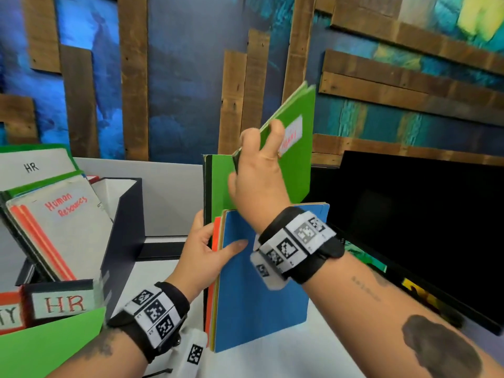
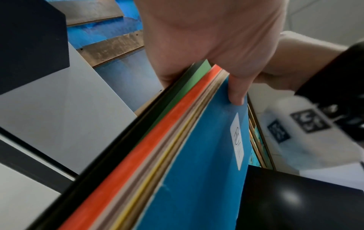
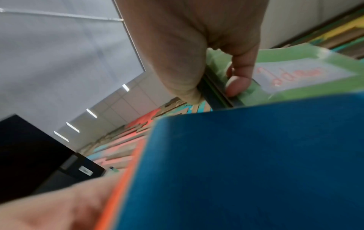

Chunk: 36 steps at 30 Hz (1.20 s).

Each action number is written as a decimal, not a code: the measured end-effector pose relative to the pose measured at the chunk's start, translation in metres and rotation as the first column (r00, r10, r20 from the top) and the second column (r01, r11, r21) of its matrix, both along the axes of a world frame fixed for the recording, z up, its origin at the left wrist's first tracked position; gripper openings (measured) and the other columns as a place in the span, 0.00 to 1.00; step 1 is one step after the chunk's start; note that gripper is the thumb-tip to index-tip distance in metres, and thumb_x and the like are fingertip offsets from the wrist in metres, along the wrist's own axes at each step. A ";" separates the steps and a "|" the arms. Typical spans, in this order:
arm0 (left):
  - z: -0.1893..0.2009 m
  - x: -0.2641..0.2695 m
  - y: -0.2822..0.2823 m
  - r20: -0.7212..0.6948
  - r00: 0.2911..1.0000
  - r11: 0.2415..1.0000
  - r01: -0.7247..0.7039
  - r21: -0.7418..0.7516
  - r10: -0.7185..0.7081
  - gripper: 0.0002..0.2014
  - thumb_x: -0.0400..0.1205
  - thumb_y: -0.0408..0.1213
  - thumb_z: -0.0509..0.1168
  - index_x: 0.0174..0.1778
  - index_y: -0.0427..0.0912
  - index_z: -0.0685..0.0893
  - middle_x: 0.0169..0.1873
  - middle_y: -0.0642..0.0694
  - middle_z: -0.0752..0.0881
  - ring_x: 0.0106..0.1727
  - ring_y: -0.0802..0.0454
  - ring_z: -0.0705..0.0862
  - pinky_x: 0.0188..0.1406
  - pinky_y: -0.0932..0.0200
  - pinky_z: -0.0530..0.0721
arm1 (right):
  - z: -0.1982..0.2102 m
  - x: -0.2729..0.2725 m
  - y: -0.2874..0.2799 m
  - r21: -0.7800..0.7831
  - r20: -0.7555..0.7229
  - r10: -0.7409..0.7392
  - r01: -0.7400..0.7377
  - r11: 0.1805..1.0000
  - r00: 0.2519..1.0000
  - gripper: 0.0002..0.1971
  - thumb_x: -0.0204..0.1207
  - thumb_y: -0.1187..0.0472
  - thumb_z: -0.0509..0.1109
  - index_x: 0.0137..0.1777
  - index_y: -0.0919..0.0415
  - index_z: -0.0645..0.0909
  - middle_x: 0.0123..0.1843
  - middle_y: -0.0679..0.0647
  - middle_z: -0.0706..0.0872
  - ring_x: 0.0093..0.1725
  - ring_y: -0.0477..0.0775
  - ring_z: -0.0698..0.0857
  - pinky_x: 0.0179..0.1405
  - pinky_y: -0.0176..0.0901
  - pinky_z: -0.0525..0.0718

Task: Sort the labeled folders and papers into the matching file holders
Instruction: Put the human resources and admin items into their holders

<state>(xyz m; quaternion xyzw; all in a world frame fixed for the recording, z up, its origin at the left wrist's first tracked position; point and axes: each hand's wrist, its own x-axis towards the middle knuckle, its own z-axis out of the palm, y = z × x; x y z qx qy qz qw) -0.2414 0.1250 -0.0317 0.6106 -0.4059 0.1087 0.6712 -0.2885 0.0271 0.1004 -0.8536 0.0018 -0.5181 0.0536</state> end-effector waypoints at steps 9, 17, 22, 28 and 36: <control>-0.008 -0.005 -0.002 0.077 0.995 0.996 -0.071 0.058 0.067 0.26 0.74 0.46 0.81 0.67 0.66 0.83 0.57 0.64 0.81 0.65 0.66 0.81 0.63 0.70 0.79 | -0.016 0.006 0.004 0.327 -0.488 0.108 0.067 0.943 0.866 0.24 0.81 0.44 0.57 0.63 0.66 0.73 0.58 0.62 0.71 0.52 0.64 0.74 0.64 0.61 0.80; -0.027 -0.001 -0.006 0.035 0.991 0.990 -0.133 0.055 0.131 0.34 0.72 0.45 0.83 0.73 0.65 0.78 0.61 0.58 0.82 0.65 0.60 0.84 0.65 0.49 0.86 | -0.059 -0.009 -0.023 0.140 -0.280 0.176 -0.142 0.980 0.944 0.25 0.84 0.31 0.49 0.67 0.41 0.77 0.65 0.40 0.81 0.64 0.52 0.76 0.75 0.68 0.60; -0.054 -0.007 -0.017 -0.015 0.995 0.995 -0.098 0.021 0.098 0.35 0.78 0.46 0.78 0.79 0.64 0.71 0.71 0.56 0.81 0.74 0.52 0.80 0.71 0.40 0.82 | -0.078 -0.015 -0.034 0.119 -0.220 0.279 -0.258 0.959 0.935 0.30 0.79 0.29 0.60 0.73 0.45 0.79 0.75 0.44 0.75 0.77 0.46 0.70 0.82 0.65 0.54; -0.057 -0.009 -0.017 0.003 0.991 0.991 -0.132 0.018 0.132 0.32 0.76 0.50 0.79 0.75 0.64 0.75 0.66 0.57 0.84 0.71 0.52 0.82 0.69 0.42 0.83 | -0.093 -0.023 -0.035 0.217 0.078 0.443 -0.449 0.867 0.893 0.16 0.70 0.48 0.79 0.46 0.59 0.79 0.43 0.49 0.80 0.49 0.53 0.80 0.78 0.62 0.67; -0.055 -0.015 -0.016 0.019 0.990 0.988 -0.143 0.059 0.142 0.35 0.70 0.52 0.83 0.71 0.69 0.76 0.60 0.58 0.83 0.65 0.60 0.83 0.65 0.54 0.85 | -0.097 -0.036 -0.051 0.127 0.065 0.426 -0.431 0.893 0.902 0.17 0.66 0.46 0.73 0.39 0.61 0.78 0.55 0.51 0.82 0.57 0.55 0.77 0.58 0.57 0.75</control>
